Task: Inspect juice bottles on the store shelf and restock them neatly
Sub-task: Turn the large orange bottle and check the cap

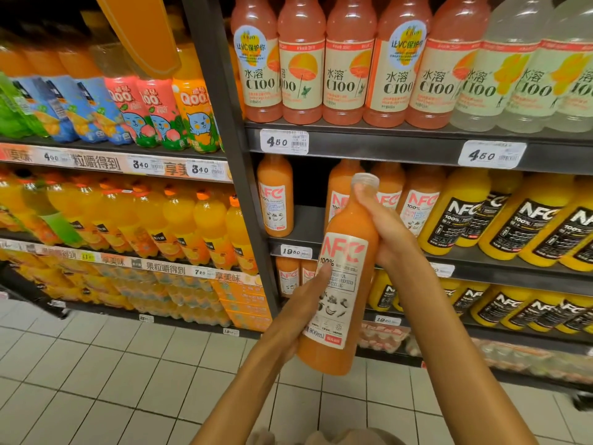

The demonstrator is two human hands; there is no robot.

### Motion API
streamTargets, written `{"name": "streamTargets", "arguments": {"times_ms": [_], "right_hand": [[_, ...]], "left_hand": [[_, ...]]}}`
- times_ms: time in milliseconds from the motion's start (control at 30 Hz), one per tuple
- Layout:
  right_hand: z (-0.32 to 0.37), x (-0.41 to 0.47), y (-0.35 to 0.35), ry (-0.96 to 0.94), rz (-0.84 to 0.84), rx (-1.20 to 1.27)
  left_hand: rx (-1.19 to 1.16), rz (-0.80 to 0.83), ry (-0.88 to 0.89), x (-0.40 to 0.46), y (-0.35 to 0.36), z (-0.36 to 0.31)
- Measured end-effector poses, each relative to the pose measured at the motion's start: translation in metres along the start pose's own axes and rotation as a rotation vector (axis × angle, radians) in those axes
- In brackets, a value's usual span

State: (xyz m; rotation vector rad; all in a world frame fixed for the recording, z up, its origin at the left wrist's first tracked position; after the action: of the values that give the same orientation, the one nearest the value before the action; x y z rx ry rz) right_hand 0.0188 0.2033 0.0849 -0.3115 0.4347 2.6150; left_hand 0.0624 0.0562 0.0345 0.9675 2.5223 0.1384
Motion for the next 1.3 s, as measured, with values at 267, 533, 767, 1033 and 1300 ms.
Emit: {"name": "streamTargets", "arguments": {"times_ms": [267,533,767,1033,1300], "right_hand": [[-0.029,0.015,-0.006,0.163,0.086,-0.065],[-0.068,0.019,-0.007,0.323,0.108,0.195],[-0.095,0.006,-0.002,0.456,0.111,0.211],[-0.062,0.016,-0.004,0.275,0.104,0.414],[-0.031,0.009,-0.001,0.155,0.104,0.243]], "left_hand": [[-0.166,-0.018,-0.144,-0.006,-0.001,0.021],[-0.423,0.055,-0.205,-0.016,0.007,0.015],[-0.445,0.082,-0.261,-0.021,0.011,0.02],[-0.667,0.199,-0.304,-0.025,0.016,0.033],[-0.537,0.202,-0.195,-0.016,0.007,0.019]]}}
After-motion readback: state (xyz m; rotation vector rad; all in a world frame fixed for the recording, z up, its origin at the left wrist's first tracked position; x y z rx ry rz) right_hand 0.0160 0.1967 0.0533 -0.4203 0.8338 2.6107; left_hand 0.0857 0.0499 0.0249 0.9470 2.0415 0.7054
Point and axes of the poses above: each hand's wrist, its own x-axis towards the middle knuckle, its own y-axis out of the palm, z = x × y, the point moved 8 cm from there along x, towards the middle knuckle, and after that the axes turned 2 degrees about -z, right-handed, at the moved point
